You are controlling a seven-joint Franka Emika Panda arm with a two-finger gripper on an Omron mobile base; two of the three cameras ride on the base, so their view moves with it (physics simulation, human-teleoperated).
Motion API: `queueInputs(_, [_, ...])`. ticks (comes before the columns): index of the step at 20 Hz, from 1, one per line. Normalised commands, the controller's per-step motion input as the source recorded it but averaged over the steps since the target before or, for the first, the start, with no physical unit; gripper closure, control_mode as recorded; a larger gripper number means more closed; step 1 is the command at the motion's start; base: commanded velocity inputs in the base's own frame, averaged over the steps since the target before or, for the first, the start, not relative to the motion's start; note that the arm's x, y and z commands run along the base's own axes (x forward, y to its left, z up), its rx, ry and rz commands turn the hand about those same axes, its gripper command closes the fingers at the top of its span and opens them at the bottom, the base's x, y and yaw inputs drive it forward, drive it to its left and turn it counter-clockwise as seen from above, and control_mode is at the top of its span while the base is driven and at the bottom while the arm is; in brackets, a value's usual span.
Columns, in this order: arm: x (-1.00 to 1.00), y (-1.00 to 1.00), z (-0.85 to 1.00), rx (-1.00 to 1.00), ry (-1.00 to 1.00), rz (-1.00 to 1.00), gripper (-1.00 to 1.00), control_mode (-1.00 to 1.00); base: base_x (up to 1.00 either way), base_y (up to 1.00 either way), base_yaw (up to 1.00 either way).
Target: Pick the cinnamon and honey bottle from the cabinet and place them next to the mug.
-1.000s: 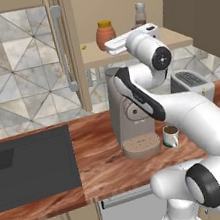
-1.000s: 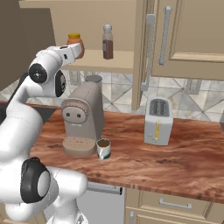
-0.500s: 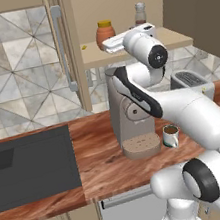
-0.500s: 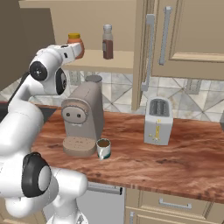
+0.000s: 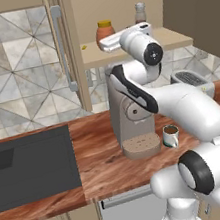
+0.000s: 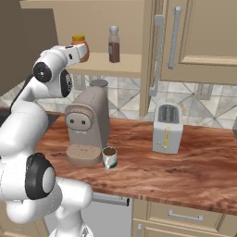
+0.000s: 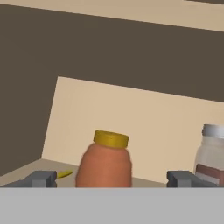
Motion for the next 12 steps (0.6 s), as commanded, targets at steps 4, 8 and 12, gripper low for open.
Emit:
queueInputs(4, [0.32,0.0,0.0,0.0,0.0,0.0,-1.0,-1.0,0.0,0.0,0.0])
queueInputs(8, [0.4,0.05,-0.02,0.0,0.03,0.0,-1.0,-1.0,0.0,0.0,0.0])
queueInputs(12, [0.33,0.09,0.0,0.0,0.02,0.0,-1.0,-1.0,0.0,0.0,0.0])
